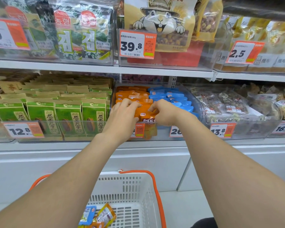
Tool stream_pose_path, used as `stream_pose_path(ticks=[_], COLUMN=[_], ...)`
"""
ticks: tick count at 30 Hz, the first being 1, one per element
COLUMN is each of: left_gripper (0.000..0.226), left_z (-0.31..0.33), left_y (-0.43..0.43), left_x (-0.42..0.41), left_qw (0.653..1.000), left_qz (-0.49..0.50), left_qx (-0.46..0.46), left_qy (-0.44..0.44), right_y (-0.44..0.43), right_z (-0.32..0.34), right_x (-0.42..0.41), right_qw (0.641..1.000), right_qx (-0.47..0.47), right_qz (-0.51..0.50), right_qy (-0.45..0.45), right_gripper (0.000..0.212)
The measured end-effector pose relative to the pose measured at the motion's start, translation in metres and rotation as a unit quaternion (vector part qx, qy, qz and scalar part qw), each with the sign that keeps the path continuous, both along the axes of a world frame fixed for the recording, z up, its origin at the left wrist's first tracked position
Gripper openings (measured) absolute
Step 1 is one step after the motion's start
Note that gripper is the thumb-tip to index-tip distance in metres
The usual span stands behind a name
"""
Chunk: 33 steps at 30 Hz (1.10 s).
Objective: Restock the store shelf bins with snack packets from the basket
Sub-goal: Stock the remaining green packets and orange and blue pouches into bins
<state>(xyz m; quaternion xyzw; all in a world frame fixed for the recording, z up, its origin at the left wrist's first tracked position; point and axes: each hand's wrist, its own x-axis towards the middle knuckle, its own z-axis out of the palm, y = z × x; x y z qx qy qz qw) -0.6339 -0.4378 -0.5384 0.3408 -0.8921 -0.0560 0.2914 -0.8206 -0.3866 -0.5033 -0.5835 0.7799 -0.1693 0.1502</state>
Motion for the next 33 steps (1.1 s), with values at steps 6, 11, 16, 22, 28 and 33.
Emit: stream_pose_path(ticks=[6,11,16,22,28,33], left_gripper=[0.048,0.024,0.01,0.013,0.035,0.038], left_z=[-0.001,0.004,0.005,-0.024,-0.069,-0.09], left_y=[0.002,0.015,0.027,0.017,0.005,-0.009], left_x=[0.015,0.027,0.045,0.087,0.133,0.149], left_qw=[0.998,0.996,0.999,0.927,0.826,0.814], left_qz=[0.006,0.006,-0.021,-0.056,-0.013,-0.006], left_qx=[0.004,-0.05,0.005,0.196,0.277,0.27], left_qy=[0.066,0.078,-0.025,-0.316,-0.49,-0.514], right_y=[0.001,0.013,0.036,0.05,0.036,0.013], right_z=[-0.008,-0.005,0.002,-0.012,-0.083,-0.158], right_x=[-0.002,0.011,0.05,0.097,0.15,0.205], right_qw=[0.996,0.996,0.971,0.979,0.929,0.881], right_qx=[-0.036,-0.046,-0.159,0.057,0.197,0.267], right_qz=[-0.061,-0.05,-0.04,0.145,0.244,0.32], right_qy=[-0.061,0.053,0.176,0.128,0.198,0.225], right_gripper=[0.029,0.029,0.036,0.016,0.024,0.03])
